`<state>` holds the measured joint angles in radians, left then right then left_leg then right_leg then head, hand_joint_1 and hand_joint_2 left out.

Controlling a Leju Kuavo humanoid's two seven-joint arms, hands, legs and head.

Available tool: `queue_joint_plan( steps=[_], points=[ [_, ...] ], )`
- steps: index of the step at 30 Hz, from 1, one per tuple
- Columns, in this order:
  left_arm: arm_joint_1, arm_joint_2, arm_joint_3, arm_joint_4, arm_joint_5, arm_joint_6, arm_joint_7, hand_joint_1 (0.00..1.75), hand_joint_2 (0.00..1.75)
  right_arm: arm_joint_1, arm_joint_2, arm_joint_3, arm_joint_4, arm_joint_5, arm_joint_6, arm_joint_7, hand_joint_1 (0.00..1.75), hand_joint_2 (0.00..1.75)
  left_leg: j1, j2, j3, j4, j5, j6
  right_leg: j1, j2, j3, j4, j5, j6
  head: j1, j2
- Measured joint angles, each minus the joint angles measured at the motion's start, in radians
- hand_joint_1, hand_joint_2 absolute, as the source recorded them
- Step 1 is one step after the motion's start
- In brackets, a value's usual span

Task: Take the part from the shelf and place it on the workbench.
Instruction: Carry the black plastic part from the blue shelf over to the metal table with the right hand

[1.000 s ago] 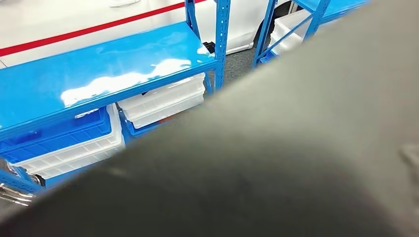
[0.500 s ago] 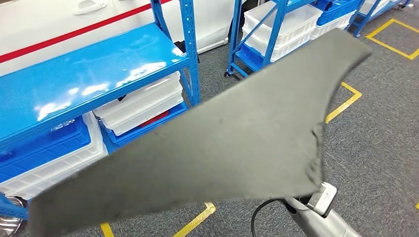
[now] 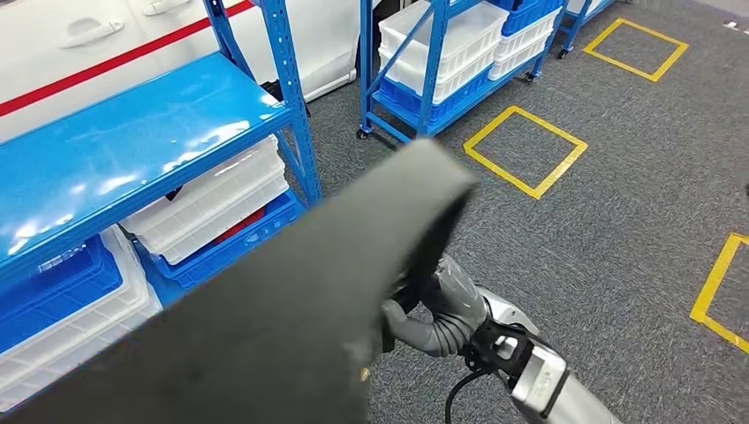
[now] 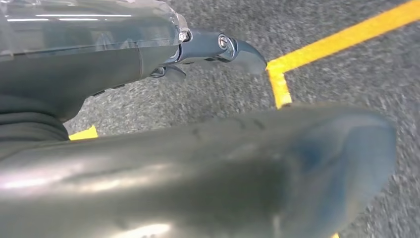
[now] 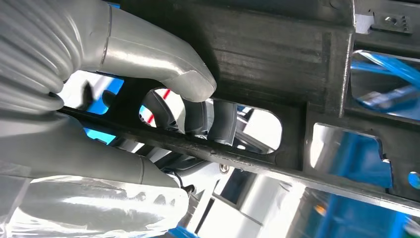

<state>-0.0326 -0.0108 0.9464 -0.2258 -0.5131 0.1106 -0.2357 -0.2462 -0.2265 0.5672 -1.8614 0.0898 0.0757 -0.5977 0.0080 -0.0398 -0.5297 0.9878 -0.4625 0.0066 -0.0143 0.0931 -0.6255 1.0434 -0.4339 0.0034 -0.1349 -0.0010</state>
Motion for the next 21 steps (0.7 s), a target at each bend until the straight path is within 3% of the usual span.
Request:
queue_joint_plan(
  steps=[2, 4, 5, 6, 7, 9, 11, 14, 16, 18, 19, 20, 21],
  points=[
    [-0.003, -0.005, 0.000, 0.000, 0.000, -0.004, 0.001, 0.00, 0.00, -0.004, 0.020, 0.012, 0.009, 0.017, 0.011, 0.018, 1.73, 1.75, 0.000, 0.024, 0.000, -0.010, 0.009, 0.011, 0.003, -0.050, -0.038, 0.083, -0.054, 0.003, 0.006, 0.000],
    [-0.002, -0.009, 0.000, 0.000, 0.000, -0.005, 0.006, 0.00, 0.00, 0.004, 0.035, 0.021, 0.017, 0.024, 0.019, 0.017, 1.73, 1.75, -0.004, 0.049, -0.005, -0.010, 0.010, 0.015, 0.001, -0.077, -0.095, 0.208, -0.115, 0.006, 0.010, 0.000],
    [-0.001, -0.011, 0.000, 0.000, -0.001, -0.005, 0.010, 0.00, 0.00, 0.018, 0.040, 0.023, 0.020, 0.028, 0.025, 0.011, 1.73, 1.75, -0.005, 0.061, -0.006, -0.009, 0.010, 0.015, -0.001, -0.082, -0.110, 0.248, -0.126, 0.007, 0.010, 0.000],
    [-0.001, -0.014, 0.000, 0.000, -0.002, -0.005, 0.014, 0.00, 0.00, 0.036, 0.043, 0.025, 0.022, 0.032, 0.031, 0.005, 1.73, 1.75, -0.005, 0.071, -0.007, -0.007, 0.009, 0.014, -0.003, -0.086, -0.108, 0.251, -0.119, 0.009, 0.010, 0.000],
    [-0.001, -0.016, 0.000, 0.000, -0.004, -0.006, 0.017, 0.00, 0.00, 0.054, 0.045, 0.027, 0.022, 0.038, 0.036, -0.001, 1.73, 1.75, -0.005, 0.081, -0.008, -0.005, 0.007, 0.013, -0.004, -0.091, -0.083, 0.212, -0.094, 0.009, 0.010, 0.000],
    [-0.001, -0.020, 0.000, 0.000, -0.010, -0.008, 0.020, 0.00, 0.00, 0.079, 0.048, 0.030, 0.022, 0.046, 0.042, -0.007, 1.73, 1.75, -0.007, 0.099, -0.008, 0.003, 0.001, 0.005, -0.001, -0.124, -0.006, 0.077, -0.042, 0.005, 0.011, 0.000],
    [-0.001, -0.022, -0.001, 0.000, -0.018, -0.014, 0.021, 0.00, 0.00, 0.095, 0.052, 0.031, 0.022, 0.054, 0.049, -0.009, 1.73, 1.75, -0.012, 0.115, -0.010, 0.011, -0.006, -0.006, 0.005, -0.145, 0.032, -0.003, -0.025, -0.006, 0.010, 0.000],
    [-0.006, -0.023, -0.001, 0.000, -0.023, -0.024, 0.014, 0.00, 0.00, 0.119, 0.056, 0.031, 0.027, 0.068, 0.056, -0.022, 1.73, 1.75, -0.010, 0.129, -0.007, 0.014, -0.012, -0.023, 0.009, -0.123, 0.028, -0.012, -0.021, -0.023, 0.011, 0.000],
    [-0.007, -0.023, -0.002, 0.000, -0.023, -0.029, 0.004, 0.00, 0.00, 0.126, 0.062, 0.031, 0.032, 0.076, 0.053, -0.037, 1.73, 1.75, -0.005, 0.100, -0.021, 0.052, -0.044, -0.034, 0.006, -0.106, 0.028, -0.018, -0.015, -0.035, 0.011, 0.000],
    [-0.005, -0.023, -0.001, 0.000, -0.024, -0.031, -0.002, 0.00, 0.00, 0.128, 0.073, 0.031, 0.038, 0.080, 0.050, -0.052, 1.73, 1.75, -0.001, 0.061, -0.070, 0.165, -0.111, -0.039, 0.006, -0.089, 0.026, -0.020, -0.011, -0.043, 0.011, 0.000],
    [-0.004, -0.022, -0.001, 0.000, -0.024, -0.031, -0.004, 0.00, 0.00, 0.128, 0.077, 0.031, 0.041, 0.082, 0.048, -0.056, 1.73, 1.75, -0.001, 0.053, -0.101, 0.234, -0.142, -0.040, 0.007, -0.079, 0.024, -0.020, -0.009, -0.045, 0.011, 0.000],
    [-0.002, -0.021, -0.001, 0.000, -0.024, -0.031, -0.004, 0.00, 0.00, 0.130, 0.080, 0.031, 0.044, 0.083, 0.046, -0.058, 1.73, 1.75, -0.001, 0.049, -0.122, 0.282, -0.155, -0.041, 0.009, -0.068, 0.023, -0.019, -0.008, -0.046, 0.011, 0.000],
    [-0.002, -0.020, -0.001, 0.000, -0.024, -0.032, -0.005, 0.00, 0.00, 0.131, 0.083, 0.031, 0.045, 0.084, 0.042, -0.058, 1.73, 1.75, -0.001, 0.048, -0.129, 0.296, -0.150, -0.040, 0.010, -0.057, 0.022, -0.019, -0.007, -0.047, 0.011, 0.000]
  ],
)
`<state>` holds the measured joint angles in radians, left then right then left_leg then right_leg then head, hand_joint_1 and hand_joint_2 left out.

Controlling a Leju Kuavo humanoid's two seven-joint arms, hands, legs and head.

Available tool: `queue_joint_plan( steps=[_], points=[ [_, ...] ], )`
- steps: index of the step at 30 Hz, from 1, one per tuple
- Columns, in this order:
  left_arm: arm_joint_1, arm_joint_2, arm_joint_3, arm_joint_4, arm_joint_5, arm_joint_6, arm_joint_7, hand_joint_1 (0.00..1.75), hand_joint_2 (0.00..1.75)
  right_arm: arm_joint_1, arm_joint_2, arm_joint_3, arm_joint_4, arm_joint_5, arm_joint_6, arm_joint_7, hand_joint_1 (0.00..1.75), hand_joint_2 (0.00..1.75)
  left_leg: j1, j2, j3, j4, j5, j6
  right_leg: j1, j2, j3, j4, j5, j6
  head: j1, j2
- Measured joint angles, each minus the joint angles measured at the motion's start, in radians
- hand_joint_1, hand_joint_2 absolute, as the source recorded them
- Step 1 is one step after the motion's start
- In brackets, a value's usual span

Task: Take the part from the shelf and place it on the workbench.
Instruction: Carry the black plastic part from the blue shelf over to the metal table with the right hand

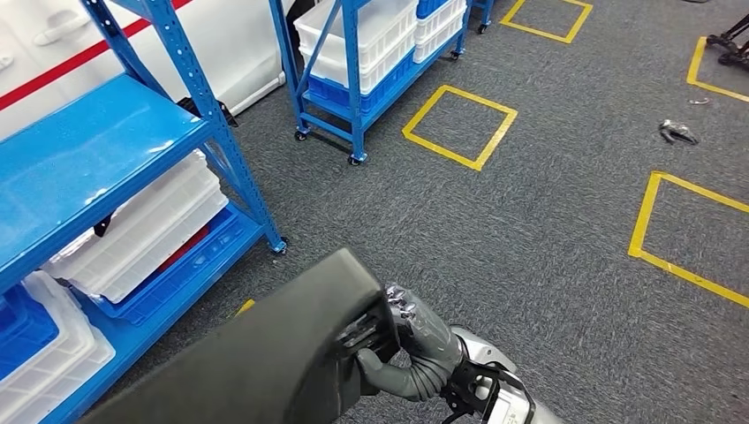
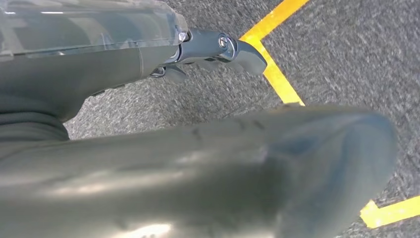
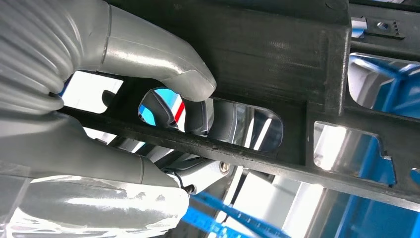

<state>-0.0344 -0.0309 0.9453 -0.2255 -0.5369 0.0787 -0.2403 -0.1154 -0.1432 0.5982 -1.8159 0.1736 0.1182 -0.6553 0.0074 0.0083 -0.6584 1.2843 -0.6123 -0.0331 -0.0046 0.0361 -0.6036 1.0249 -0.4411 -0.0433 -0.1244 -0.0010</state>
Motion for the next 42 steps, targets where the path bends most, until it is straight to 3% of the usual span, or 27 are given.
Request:
queue_joint_plan(
  steps=[1, 2, 4, 6, 8, 10, 12, 14, 15, 16, 18, 20, 21, 23, 24, 26, 27, 29, 30, 31, 33, 34, 35, 37, 39, 40, 42],
  points=[
    [0.000, 0.001, 0.000, 0.000, 0.000, -0.002, -0.001, 0.00, 0.00, 0.001, 0.003, 0.000, 0.001, 0.002, -0.004, 0.001, 1.73, 1.75, 0.000, -0.002, 0.013, -0.027, 0.025, 0.002, 0.001, 0.012, 0.000, 0.001, 0.001, 0.000, 0.000, 0.000],
    [0.000, 0.003, 0.000, 0.000, 0.001, -0.006, -0.002, 0.00, 0.00, 0.002, 0.007, 0.000, 0.001, 0.004, -0.009, 0.002, 1.73, 1.75, 0.000, -0.011, 0.043, -0.088, 0.061, 0.005, 0.001, 0.023, 0.001, 0.001, 0.002, 0.001, 0.000, 0.000],
    [0.000, 0.008, 0.001, 0.000, 0.002, -0.013, -0.005, 0.00, 0.00, 0.001, 0.015, 0.000, 0.000, 0.007, -0.016, 0.003, 1.73, 1.75, 0.001, -0.051, 0.108, -0.225, 0.115, 0.013, 0.001, 0.045, 0.000, 0.004, 0.004, 0.006, 0.000, 0.000],
    [0.000, 0.014, 0.004, 0.000, 0.009, -0.016, -0.006, 0.00, 0.00, 0.001, 0.023, 0.000, -0.001, 0.008, -0.022, 0.003, 1.73, 1.75, -0.001, -0.076, 0.133, -0.283, 0.126, 0.020, -0.001, 0.064, -0.006, 0.005, 0.009, 0.016, 0.001, 0.000],
    [-0.002, 0.017, 0.012, 0.000, 0.022, -0.016, -0.006, 0.00, 0.00, 0.000, 0.031, 0.000, -0.001, 0.006, -0.025, 0.003, 1.73, 1.75, -0.002, -0.060, 0.137, -0.292, 0.131, 0.030, -0.004, 0.077, -0.012, 0.004, 0.015, 0.028, 0.001, 0.000],
    [-0.005, 0.018, 0.021, 0.000, 0.030, -0.014, -0.006, 0.00, 0.00, -0.003, 0.036, 0.000, -0.001, 0.001, -0.026, 0.003, 1.73, 1.75, -0.001, -0.038, 0.142, -0.305, 0.142, 0.043, -0.003, 0.042, -0.026, 0.031, -0.006, 0.036, 0.002, 0.000],
    [-0.003, 0.018, 0.027, 0.000, 0.032, -0.011, -0.005, 0.00, 0.00, -0.007, 0.042, 0.000, -0.001, -0.004, -0.030, 0.003, 1.73, 1.75, -0.001, -0.013, 0.142, -0.312, 0.148, 0.052, -0.002, -0.011, -0.072, 0.131, -0.070, 0.040, 0.005, 0.000],
    [0.001, 0.018, 0.031, 0.000, 0.027, -0.009, -0.004, 0.00, 0.00, -0.006, 0.046, 0.000, -0.001, -0.007, -0.039, 0.004, 1.73, 1.75, -0.003, 0.013, 0.139, -0.311, 0.147, 0.053, -0.006, -0.025, -0.127, 0.253, -0.124, 0.047, 0.007, 0.000],
    [0.002, 0.018, 0.032, 0.000, 0.024, -0.009, -0.003, 0.00, 0.00, -0.004, 0.047, 0.000, -0.001, -0.007, -0.045, 0.004, 1.73, 1.75, -0.003, 0.025, 0.138, -0.310, 0.147, 0.053, -0.008, -0.027, -0.136, 0.278, -0.126, 0.049, 0.007, 0.000],
    [0.001, 0.018, 0.033, 0.000, 0.019, -0.008, -0.002, 0.00, 0.00, -0.003, 0.047, 0.000, -0.002, -0.007, -0.052, 0.004, 1.73, 1.75, -0.003, 0.036, 0.137, -0.309, 0.145, 0.051, -0.010, -0.030, -0.125, 0.263, -0.110, 0.052, 0.007, 0.000],
    [-0.001, 0.017, 0.033, 0.000, 0.009, -0.009, -0.001, 0.00, 0.00, 0.000, 0.047, 0.000, -0.006, -0.009, -0.064, 0.003, 1.73, 1.75, -0.002, 0.056, 0.139, -0.303, 0.139, 0.044, -0.012, -0.059, -0.056, 0.140, -0.053, 0.052, 0.007, 0.000],
    [-0.002, 0.016, 0.033, 0.000, 0.000, -0.015, -0.002, 0.00, 0.00, 0.001, 0.047, -0.001, -0.015, -0.014, -0.072, 0.000, 1.73, 1.75, -0.006, 0.072, 0.139, -0.292, 0.129, 0.033, -0.006, -0.093, 0.000, 0.033, -0.024, 0.044, 0.007, 0.000],
    [-0.003, 0.015, 0.033, 0.000, -0.004, -0.020, -0.003, 0.00, 0.00, 0.003, 0.047, -0.002, -0.019, -0.018, -0.076, 0.000, 1.73, 1.75, -0.009, 0.079, 0.139, -0.289, 0.126, 0.027, -0.002, -0.098, 0.009, 0.013, -0.024, 0.038, 0.007, 0.000],
    [-0.006, 0.014, 0.033, 0.000, -0.018, -0.032, -0.007, 0.00, 0.00, 0.006, 0.047, -0.007, -0.026, -0.023, -0.080, -0.002, 1.73, 1.75, -0.009, 0.095, 0.142, -0.288, 0.123, 0.016, 0.002, -0.078, 0.006, 0.012, -0.023, 0.026, 0.007, 0.000],
    [-0.008, 0.014, 0.031, 0.000, -0.026, -0.039, -0.010, 0.00, 0.00, 0.006, 0.047, -0.012, -0.030, -0.025, -0.082, -0.004, 1.73, 1.75, -0.006, 0.092, 0.142, -0.284, 0.116, 0.010, 0.001, -0.068, 0.005, 0.009, -0.021, 0.020, 0.008, 0.000],
    [-0.010, 0.012, 0.028, 0.000, -0.043, -0.051, -0.015, 0.00, 0.00, 0.003, 0.048, -0.026, -0.043, -0.032, -0.083, -0.006, 1.73, 1.75, -0.001, 0.055, 0.121, -0.229, 0.076, 0.001, -0.002, -0.050, 0.006, 0.005, -0.016, 0.009, 0.007, 0.000],
    [-0.009, 0.011, 0.026, 0.000, -0.048, -0.054, -0.016, 0.00, 0.00, 0.002, 0.048, -0.034, -0.051, -0.036, -0.084, -0.006, 1.73, 1.75, 0.002, 0.029, 0.095, -0.170, 0.042, -0.002, -0.002, -0.041, 0.006, 0.004, -0.015, 0.005, 0.007, 0.000],
    [-0.006, 0.011, 0.023, 0.000, -0.058, -0.057, -0.016, 0.00, 0.00, 0.002, 0.049, -0.050, -0.068, -0.041, -0.085, -0.001, 1.73, 1.75, 0.002, 0.004, 0.030, -0.031, -0.016, -0.003, 0.000, -0.020, 0.005, 0.004, -0.014, 0.001, 0.007, 0.000],
    [-0.004, 0.011, 0.022, 0.000, -0.061, -0.058, -0.015, 0.00, 0.00, 0.004, 0.049, -0.058, -0.077, -0.042, -0.086, 0.003, 1.73, 1.75, 0.002, 0.001, 0.009, 0.008, -0.022, -0.002, 0.001, -0.008, 0.005, 0.005, -0.014, 0.001, 0.007, 0.000],
    [-0.004, 0.011, 0.021, 0.000, -0.065, -0.060, -0.013, 0.00, 0.00, 0.007, 0.049, -0.066, -0.087, -0.042, -0.087, 0.006, 1.73, 1.75, 0.002, 0.000, 0.007, 0.008, -0.006, 0.000, 0.002, 0.004, 0.006, 0.006, -0.014, 0.001, 0.007, 0.000],
    [-0.005, 0.011, 0.018, 0.000, -0.070, -0.062, -0.008, 0.00, 0.00, 0.009, 0.049, -0.081, -0.107, -0.042, -0.091, 0.013, 1.73, 1.75, 0.002, -0.018, 0.053, -0.103, 0.070, 0.008, 0.002, 0.028, 0.009, 0.007, -0.013, 0.001, 0.007, 0.000],
    [-0.005, 0.011, 0.017, 0.000, -0.071, -0.062, -0.005, 0.00, 0.00, 0.009, 0.049, -0.088, -0.116, -0.042, -0.093, 0.017, 1.73, 1.75, 0.003, -0.043, 0.084, -0.174, 0.102, 0.013, 0.002, 0.039, 0.009, 0.008, -0.013, 0.003, 0.007, 0.000],
    [-0.005, 0.011, 0.016, 0.000, -0.072, -0.063, -0.002, 0.00, 0.00, 0.010, 0.049, -0.094, -0.123, -0.042, -0.095, 0.021, 1.73, 1.75, 0.003, -0.066, 0.108, -0.232, 0.122, 0.016, 0.001, 0.049, 0.007, 0.009, -0.012, 0.007, 0.007, 0.000],
    [-0.006, 0.011, 0.015, 0.000, -0.076, -0.065, 0.004, 0.00, 0.00, 0.017, 0.049, -0.110, -0.136, -0.042, -0.100, 0.024, 1.73, 1.75, -0.001, -0.089, 0.126, -0.276, 0.127, 0.022, -0.003, 0.069, -0.001, 0.009, -0.006, 0.019, 0.007, 0.000],
    [-0.008, 0.011, 0.014, 0.000, -0.082, -0.068, 0.007, 0.00, 0.00, 0.032, 0.048, -0.127, -0.150, -0.039, -0.104, 0.025, 1.73, 1.75, -0.002, -0.069, 0.130, -0.288, 0.134, 0.032, -0.007, 0.080, -0.008, 0.008, -0.002, 0.033, 0.007, 0.000],
    [-0.009, 0.010, 0.014, 0.000, -0.084, -0.070, 0.007, 0.00, 0.00, 0.041, 0.048, -0.135, -0.157, -0.037, -0.106, 0.024, 1.73, 1.75, 0.000, -0.058, 0.132, -0.295, 0.139, 0.039, -0.006, 0.066, -0.013, 0.018, -0.011, 0.037, 0.009, 0.000],
    [-0.008, 0.009, 0.013, 0.000, -0.087, -0.072, 0.007, 0.00, 0.00, 0.057, 0.047, -0.149, -0.169, -0.030, -0.110, 0.024, 1.73, 1.75, 0.002, -0.031, 0.135, -0.307, 0.146, 0.050, -0.002, 0.016, -0.049, 0.095, -0.061, 0.042, 0.013, 0.000]
  ],
)
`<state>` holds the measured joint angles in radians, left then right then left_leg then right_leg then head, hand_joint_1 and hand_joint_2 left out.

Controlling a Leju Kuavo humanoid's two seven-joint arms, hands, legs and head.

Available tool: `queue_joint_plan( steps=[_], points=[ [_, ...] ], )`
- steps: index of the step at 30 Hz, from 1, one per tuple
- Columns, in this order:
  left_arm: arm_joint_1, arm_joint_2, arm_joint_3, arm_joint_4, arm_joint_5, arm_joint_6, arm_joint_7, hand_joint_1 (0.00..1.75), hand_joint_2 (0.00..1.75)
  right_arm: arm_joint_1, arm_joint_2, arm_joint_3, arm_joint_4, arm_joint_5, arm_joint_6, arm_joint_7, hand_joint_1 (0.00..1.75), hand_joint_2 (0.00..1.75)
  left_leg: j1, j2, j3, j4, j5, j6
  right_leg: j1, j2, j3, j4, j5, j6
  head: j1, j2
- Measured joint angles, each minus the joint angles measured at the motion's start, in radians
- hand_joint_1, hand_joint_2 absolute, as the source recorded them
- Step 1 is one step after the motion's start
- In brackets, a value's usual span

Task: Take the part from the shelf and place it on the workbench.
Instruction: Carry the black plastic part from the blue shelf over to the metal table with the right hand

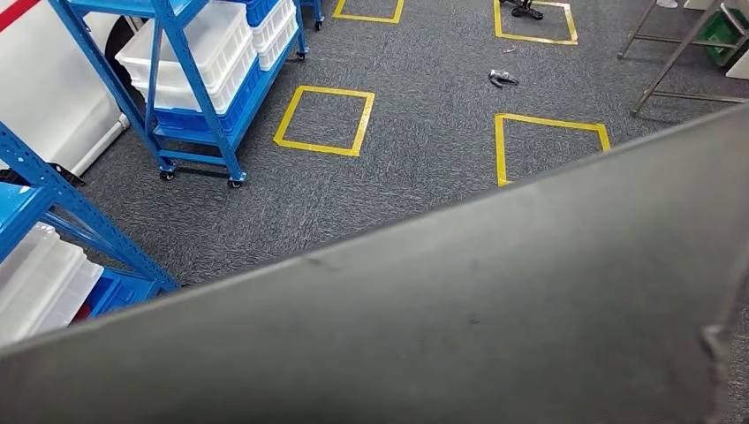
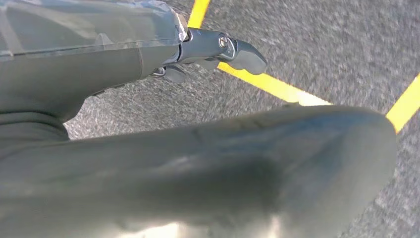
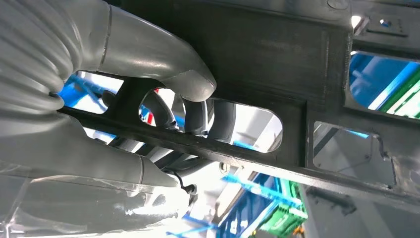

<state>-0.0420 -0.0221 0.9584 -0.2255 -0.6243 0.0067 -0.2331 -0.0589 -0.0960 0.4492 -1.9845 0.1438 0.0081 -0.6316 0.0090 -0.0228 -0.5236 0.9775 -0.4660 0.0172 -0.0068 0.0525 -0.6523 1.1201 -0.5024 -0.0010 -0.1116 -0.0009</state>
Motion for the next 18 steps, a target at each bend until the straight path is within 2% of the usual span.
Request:
queue_joint_plan(
  steps=[1, 2, 3, 4, 5, 6, 8, 9, 10, 12, 14, 16, 17, 18],
  points=[
    [0.002, 0.000, 0.000, 0.000, -0.002, 0.000, 0.000, 0.00, 0.00, 0.008, 0.000, -0.006, -0.004, 0.005, -0.002, 0.000, 1.73, 1.75, -0.002, 0.013, -0.001, -0.001, 0.000, 0.003, 0.001, -0.022, -0.030, 0.063, -0.034, 0.002, 0.002, 0.000],
    [0.003, -0.001, 0.000, 0.000, -0.003, 0.001, 0.000, 0.00, 0.00, 0.018, 0.000, -0.010, -0.007, 0.012, -0.003, 0.000, 1.73, 1.75, -0.003, 0.027, -0.002, -0.001, -0.001, 0.005, 0.000, -0.033, -0.060, 0.127, -0.062, 0.005, 0.002, 0.000],
    [0.004, -0.001, 0.000, 0.000, -0.004, 0.003, 0.000, 0.00, 0.00, 0.030, 0.000, -0.014, -0.009, 0.019, -0.003, 0.001, 1.73, 1.75, -0.004, 0.041, -0.002, 0.000, -0.002, 0.005, -0.003, -0.039, -0.079, 0.170, -0.075, 0.007, 0.002, 0.000],
    [0.003, -0.002, 0.000, 0.000, -0.005, 0.005, 0.000, 0.00, 0.00, 0.042, 0.000, -0.016, -0.011, 0.025, -0.003, 0.001, 1.73, 1.75, -0.004, 0.053, -0.002, 0.001, -0.003, 0.004, -0.005, -0.043, -0.081, 0.179, -0.070, 0.009, 0.002, 0.000],
    [0.002, -0.004, 0.000, 0.000, -0.005, 0.007, 0.000, 0.00, 0.00, 0.052, 0.000, -0.017, -0.012, 0.031, -0.003, 0.002, 1.73, 1.75, -0.004, 0.064, -0.002, 0.003, -0.005, 0.002, -0.007, -0.048, -0.062, 0.147, -0.047, 0.011, 0.002, 0.000],
    [0.001, -0.006, 0.000, 0.000, -0.005, 0.009, 0.000, 0.00, 0.00, 0.060, 0.000, -0.018, -0.014, 0.036, -0.002, 0.002, 1.73, 1.75, -0.003, 0.075, -0.001, 0.005, -0.008, -0.001, -0.009, -0.060, -0.025, 0.083, -0.014, 0.012, 0.002, 0.000],
    [-0.001, -0.009, 0.000, 0.000, -0.005, 0.013, -0.001, 0.00, 0.00, 0.068, 0.000, -0.020, -0.016, 0.042, 0.004, 0.002, 1.73, 1.75, -0.006, 0.092, 0.000, 0.013, -0.017, -0.011, -0.005, -0.095, 0.044, -0.045, 0.026, 0.006, 0.002, 0.000],
    [-0.002, -0.010, 0.000, 0.000, -0.006, 0.016, -0.001, 0.00, 0.00, 0.071, 0.000, -0.021, -0.016, 0.044, 0.009, 0.001, 1.73, 1.75, -0.008, 0.100, 0.001, 0.017, -0.021, -0.017, -0.002, -0.105, 0.061, -0.079, 0.032, 0.001, 0.002, 0.000],
    [-0.003, -0.012, 0.000, 0.000, -0.007, 0.018, 0.000, 0.00, 0.00, 0.074, 0.000, -0.023, -0.015, 0.045, 0.014, -0.001, 1.73, 1.75, -0.009, 0.107, 0.002, 0.019, -0.023, -0.022, 0.002, -0.105, 0.063, -0.088, 0.028, -0.004, 0.002, 0.000],
    [-0.007, -0.015, 0.000, 0.000, -0.008, 0.023, 0.000, 0.00, 0.00, 0.079, -0.001, -0.027, -0.014, 0.043, 0.025, -0.005, 1.73, 1.75, -0.008, 0.118, 0.003, 0.020, -0.028, -0.033, 0.002, -0.085, 0.060, -0.090, 0.032, -0.014, 0.002, 0.000],
    [-0.010, -0.019, 0.000, 0.000, -0.006, 0.024, -0.001, 0.00, 0.00, 0.079, -0.001, -0.032, -0.013, 0.040, 0.032, -0.007, 1.73, 1.75, -0.003, 0.094, -0.008, 0.053, -0.056, -0.043, -0.001, -0.068, 0.061, -0.095, 0.037, -0.025, 0.002, 0.000],
    [-0.010, -0.023, 0.001, 0.000, -0.004, 0.019, -0.001, 0.00, 0.00, 0.079, -0.001, -0.036, -0.012, 0.037, 0.035, -0.007, 1.73, 1.75, 0.000, 0.051, -0.056, 0.165, -0.119, -0.049, -0.002, -0.052, 0.062, -0.097, 0.039, -0.033, 0.001, 0.000],
    [-0.007, -0.023, 0.001, 0.000, -0.002, 0.013, 0.000, 0.00, 0.00, 0.080, -0.001, -0.038, -0.011, 0.036, 0.037, -0.007, 1.73, 1.75, 0.001, 0.039, -0.090, 0.237, -0.150, -0.050, -0.001, -0.043, 0.061, -0.096, 0.039, -0.035, 0.001, 0.000],
    [-0.005, -0.024, 0.002, 0.000, 0.000, 0.006, 0.001, 0.00, 0.00, 0.083, -0.001, -0.040, -0.010, 0.035, 0.039, -0.007, 1.73, 1.75, 0.001, 0.034, -0.118, 0.292, -0.166, -0.050, 0.000, -0.032, 0.061, -0.096, 0.039, -0.036, 0.001, 0.000]
  ],
)
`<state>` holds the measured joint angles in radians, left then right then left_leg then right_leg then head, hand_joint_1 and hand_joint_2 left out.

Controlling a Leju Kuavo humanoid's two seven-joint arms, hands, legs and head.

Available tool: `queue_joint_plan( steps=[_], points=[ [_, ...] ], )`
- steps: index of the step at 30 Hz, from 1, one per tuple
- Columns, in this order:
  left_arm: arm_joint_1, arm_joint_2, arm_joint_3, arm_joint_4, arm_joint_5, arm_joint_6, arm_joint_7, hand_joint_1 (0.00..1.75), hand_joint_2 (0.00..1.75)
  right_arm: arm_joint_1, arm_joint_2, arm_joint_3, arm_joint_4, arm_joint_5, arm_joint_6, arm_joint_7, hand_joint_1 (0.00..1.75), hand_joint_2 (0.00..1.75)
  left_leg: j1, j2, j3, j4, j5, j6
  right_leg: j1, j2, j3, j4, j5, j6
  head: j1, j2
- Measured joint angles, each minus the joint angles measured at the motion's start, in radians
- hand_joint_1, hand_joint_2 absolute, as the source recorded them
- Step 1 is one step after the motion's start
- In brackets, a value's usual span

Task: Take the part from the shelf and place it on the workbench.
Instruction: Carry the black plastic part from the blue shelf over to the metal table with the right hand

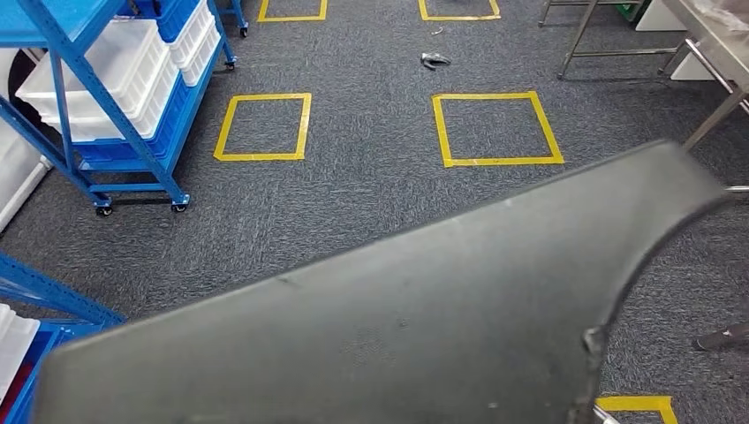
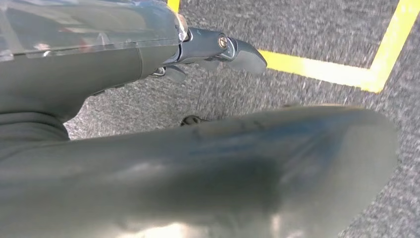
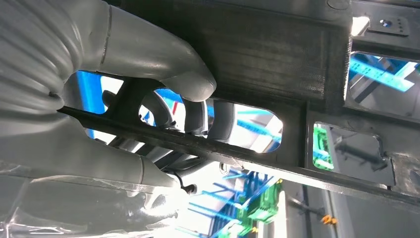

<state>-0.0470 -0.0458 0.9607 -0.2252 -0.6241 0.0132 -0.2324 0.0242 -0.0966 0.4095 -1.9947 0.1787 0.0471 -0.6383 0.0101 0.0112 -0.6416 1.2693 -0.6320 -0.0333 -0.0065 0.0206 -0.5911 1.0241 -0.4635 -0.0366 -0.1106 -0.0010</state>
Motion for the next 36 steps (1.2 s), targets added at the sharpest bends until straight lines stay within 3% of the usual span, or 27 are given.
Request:
queue_joint_plan(
  steps=[1, 2, 3, 5, 7, 9, 10, 12, 14, 15, 16, 17, 18, 19, 21, 22, 25, 27, 29, 31, 32, 33, 34, 36],
  points=[
    [0.002, 0.000, 0.001, 0.000, 0.001, -0.006, 0.001, 0.00, 0.00, 0.003, 0.000, -0.002, 0.001, -0.001, 0.002, 0.000, 1.73, 1.75, 0.000, -0.002, -0.014, 0.024, 0.003, 0.001, 0.001, 0.011, 0.001, 0.001, 0.000, 0.000, 0.000, 0.000],
    [0.004, 0.000, 0.002, 0.000, 0.003, -0.012, 0.003, 0.00, 0.00, 0.007, 0.000, -0.004, 0.001, -0.001, 0.003, 0.000, 1.73, 1.75, 0.000, -0.004, -0.009, 0.006, 0.027, 0.003, 0.001, 0.023, 0.002, 0.001, 0.000, 0.000, 0.000, 0.000],
    [0.004, 0.000, 0.002, 0.000, 0.003, -0.016, 0.004, 0.00, 0.00, 0.009, 0.000, -0.005, 0.001, -0.002, 0.004, 0.000, 1.73, 1.75, 0.000, -0.011, 0.014, -0.050, 0.066, 0.006, 0.001, 0.035, 0.004, 0.002, 0.000, 0.000, 0.000, 0.000],
    [0.004, 0.001, 0.003, 0.000, 0.004, -0.019, 0.008, 0.00, 0.00, 0.012, 0.000, -0.007, 0.001, -0.002, 0.006, 0.000, 1.73, 1.75, 0.002, -0.051, 0.072, -0.191, 0.133, 0.013, 0.001, 0.057, 0.005, 0.003, 0.000, 0.003, 0.000, 0.000],
    [0.005, 0.002, 0.004, 0.000, 0.002, -0.019, 0.014, 0.00, 0.00, 0.016, 0.000, -0.009, 0.001, -0.003, 0.005, 0.000, 1.73, 1.75, 0.000, -0.080, 0.102, -0.258, 0.149, 0.019, -0.001, 0.076, 0.000, 0.004, 0.003, 0.013, 0.000, 0.000],
    [0.003, 0.006, 0.005, 0.000, -0.002, -0.018, 0.018, 0.00, 0.00, 0.025, -0.001, -0.012, 0.001, -0.004, 0.004, 0.000, 1.73, 1.75, -0.002, -0.069, 0.106, -0.266, 0.151, 0.027, -0.004, 0.094, -0.005, 0.001, 0.009, 0.027, 0.001, 0.000],
    [0.002, 0.008, 0.005, 0.000, -0.003, -0.017, 0.019, 0.00, 0.00, 0.031, -0.002, -0.014, 0.001, -0.004, 0.003, 0.000, 1.73, 1.75, -0.001, -0.058, 0.108, -0.273, 0.156, 0.034, -0.003, 0.089, -0.008, 0.004, 0.006, 0.033, 0.001, 0.000],
    [0.003, 0.013, 0.007, 0.000, -0.002, -0.015, 0.021, 0.00, 0.00, 0.037, -0.004, -0.015, 0.000, -0.004, 0.001, 0.000, 1.73, 1.75, 0.002, -0.034, 0.111, -0.286, 0.165, 0.047, 0.000, 0.046, -0.033, 0.057, -0.032, 0.041, 0.005, 0.000],
    [0.007, 0.021, 0.013, 0.000, 0.003, -0.009, 0.025, 0.00, 0.00, 0.043, -0.006, -0.015, 0.000, -0.004, -0.001, 0.001, 1.73, 1.75, -0.001, -0.008, 0.111, -0.289, 0.166, 0.053, -0.001, 0.001, -0.090, 0.182, -0.099, 0.045, 0.008, 0.000],
    [0.009, 0.027, 0.017, 0.000, 0.007, -0.004, 0.028, 0.00, 0.00, 0.048, -0.006, -0.015, 0.001, -0.004, -0.002, 0.001, 1.73, 1.75, -0.002, 0.005, 0.110, -0.289, 0.166, 0.053, -0.003, -0.006, -0.116, 0.239, -0.120, 0.048, 0.008, 0.000],
    [0.010, 0.032, 0.022, 0.000, 0.011, 0.000, 0.030, 0.00, 0.00, 0.053, -0.007, -0.015, 0.001, -0.003, -0.004, 0.001, 1.73, 1.75, -0.002, 0.017, 0.110, -0.288, 0.165, 0.053, -0.006, -0.010, -0.129, 0.268, -0.123, 0.050, 0.008, 0.000],
    [0.010, 0.037, 0.027, 0.000, 0.014, 0.005, 0.033, 0.00, 0.00, 0.058, -0.008, -0.015, 0.002, -0.001, -0.005, 0.001, 1.73, 1.75, -0.002, 0.029, 0.110, -0.287, 0.164, 0.052, -0.008, -0.013, -0.122, 0.259, -0.108, 0.052, 0.008, 0.000],
    [0.010, 0.042, 0.032, 0.000, 0.017, 0.012, 0.035, 0.00, 0.00, 0.062, -0.008, -0.015, 0.002, 0.002, -0.006, 0.001, 1.73, 1.75, -0.002, 0.039, 0.111, -0.285, 0.162, 0.050, -0.009, -0.021, -0.096, 0.211, -0.079, 0.052, 0.009, 0.000],
    [0.010, 0.046, 0.037, 0.000, 0.019, 0.018, 0.037, 0.00, 0.00, 0.065, -0.009, -0.014, 0.003, 0.006, -0.007, 0.001, 1.73, 1.75, -0.002, 0.048, 0.112, -0.283, 0.159, 0.047, -0.009, -0.037, -0.057, 0.140, -0.049, 0.051, 0.009, 0.000],
    [0.010, 0.053, 0.046, -0.001, 0.023, 0.030, 0.040, 0.00, 0.00, 0.067, -0.009, -0.010, 0.003, 0.011, -0.008, 0.000, 1.73, 1.75, -0.006, 0.063, 0.113, -0.276, 0.152, 0.037, -0.003, -0.068, 0.004, 0.026, -0.015, 0.043, 0.008, 0.000],
    [0.009, 0.056, 0.052, -0.001, 0.027, 0.033, 0.040, 0.00, 0.00, 0.066, -0.009, -0.008, 0.004, 0.011, -0.008, 0.000, 1.73, 1.75, -0.008, 0.070, 0.114, -0.274, 0.149, 0.031, 0.000, -0.075, 0.014, 0.002, -0.013, 0.039, 0.008, 0.000],
    [0.004, 0.061, 0.069, -0.004, 0.037, 0.035, 0.035, 0.00, 0.00, 0.064, -0.014, -0.004, 0.006, 0.004, -0.009, -0.001, 1.73, 1.75, -0.007, 0.083, 0.117, -0.271, 0.142, 0.015, 0.002, -0.051, 0.011, -0.004, -0.009, 0.023, 0.008, 0.000],
    [0.002, 0.061, 0.078, -0.005, 0.037, 0.034, 0.030, 0.00, 0.00, 0.057, -0.017, -0.003, 0.009, -0.002, -0.007, -0.002, 1.73, 1.75, -0.002, 0.052, 0.099, -0.221, 0.104, 0.005, -0.003, -0.034, 0.011, -0.010, -0.003, 0.011, 0.008, 0.000],
    [0.005, 0.062, 0.083, -0.005, 0.036, 0.032, 0.028, 0.00, 0.00, 0.047, -0.019, -0.002, 0.015, -0.010, -0.006, -0.003, 1.73, 1.75, 0.001, 0.010, 0.043, -0.095, 0.035, 0.000, -0.003, -0.017, 0.010, -0.010, -0.001, 0.005, 0.007, 0.000],
    [0.010, 0.062, 0.086, -0.005, 0.035, 0.031, 0.025, 0.00, 0.00, 0.043, -0.020, -0.002, 0.022, -0.015, -0.006, -0.002, 1.73, 1.75, 0.001, -0.002, -0.011, 0.021, -0.005, -0.003, -0.002, 0.003, 0.009, -0.009, 0.000, 0.003, 0.007, 0.000],
    [0.011, 0.062, 0.087, -0.005, 0.034, 0.031, 0.023, 0.00, 0.00, 0.042, -0.020, -0.002, 0.027, -0.017, -0.005, -0.002, 1.73, 1.75, 0.001, -0.004, -0.018, 0.031, 0.005, -0.004, -0.002, 0.014, 0.009, -0.008, 0.000, 0.003, 0.007, 0.000],
    [0.011, 0.062, 0.088, -0.005, 0.034, 0.031, 0.020, 0.00, 0.00, 0.040, -0.021, -0.002, 0.031, -0.018, -0.005, -0.002, 1.73, 1.75, 0.002, -0.006, -0.005, 0.001, 0.033, -0.003, -0.002, 0.026, 0.009, -0.006, 0.000, 0.004, 0.007, 0.000],
    [0.011, 0.062, 0.090, -0.005, 0.034, 0.030, 0.017, 0.00, 0.00, 0.039, -0.021, -0.002, 0.034, -0.020, -0.005, -0.003, 1.73, 1.75, 0.003, -0.013, 0.023, -0.062, 0.074, -0.001, -0.002, 0.037, 0.010, -0.004, 0.000, 0.005, 0.007, 0.000],
    [0.010, 0.062, 0.095, -0.006, 0.032, 0.030, 0.011, 0.00, 0.00, 0.037, -0.023, -0.002, 0.039, -0.024, -0.007, -0.008, 1.73, 1.75, 0.006, -0.054, 0.083, -0.198, 0.130, 0.006, -0.002, 0.058, 0.006, 0.002, -0.001, 0.010, 0.008, 0.000]
  ],
)
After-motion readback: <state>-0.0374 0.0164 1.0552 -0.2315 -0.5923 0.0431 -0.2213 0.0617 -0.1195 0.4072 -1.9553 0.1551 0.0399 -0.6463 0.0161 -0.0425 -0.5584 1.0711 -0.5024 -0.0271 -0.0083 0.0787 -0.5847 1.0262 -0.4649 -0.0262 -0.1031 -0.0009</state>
